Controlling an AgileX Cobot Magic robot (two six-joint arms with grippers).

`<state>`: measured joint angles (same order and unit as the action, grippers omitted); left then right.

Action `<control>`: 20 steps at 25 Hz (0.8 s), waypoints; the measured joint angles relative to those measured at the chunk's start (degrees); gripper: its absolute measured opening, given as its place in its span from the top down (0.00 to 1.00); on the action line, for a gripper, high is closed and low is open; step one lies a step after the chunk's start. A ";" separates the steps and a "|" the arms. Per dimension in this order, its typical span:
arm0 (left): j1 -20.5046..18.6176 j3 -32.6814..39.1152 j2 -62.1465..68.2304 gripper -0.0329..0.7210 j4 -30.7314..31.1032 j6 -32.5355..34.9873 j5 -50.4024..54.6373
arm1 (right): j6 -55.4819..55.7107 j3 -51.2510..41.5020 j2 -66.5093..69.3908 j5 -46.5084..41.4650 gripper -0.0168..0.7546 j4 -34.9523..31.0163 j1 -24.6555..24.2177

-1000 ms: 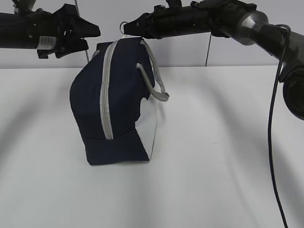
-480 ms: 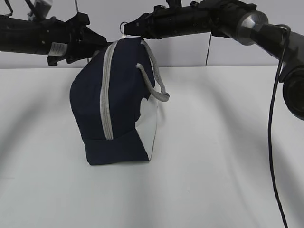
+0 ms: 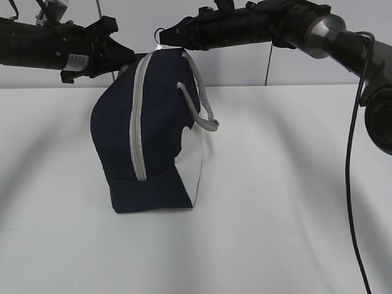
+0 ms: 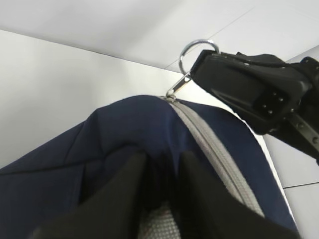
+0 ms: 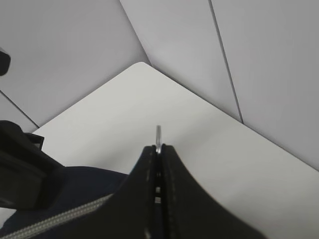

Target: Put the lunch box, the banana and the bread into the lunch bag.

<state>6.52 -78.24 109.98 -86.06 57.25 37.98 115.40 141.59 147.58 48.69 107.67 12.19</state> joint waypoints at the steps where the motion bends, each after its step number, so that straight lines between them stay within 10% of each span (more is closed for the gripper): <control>1: 0.00 0.00 0.00 0.75 0.00 0.00 0.00 | 0.00 0.00 0.00 0.00 1.00 0.00 0.00; 7: 0.00 0.00 0.00 0.93 0.18 0.05 -0.12 | 0.11 0.00 0.00 0.00 1.00 0.00 0.00; 20: 0.00 -3.49 0.02 0.95 5.35 0.05 6.19 | 0.43 0.00 0.00 0.00 1.00 0.00 0.00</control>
<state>6.52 -81.73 109.99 -80.71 57.31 44.17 115.84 141.59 147.58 48.69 107.67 12.19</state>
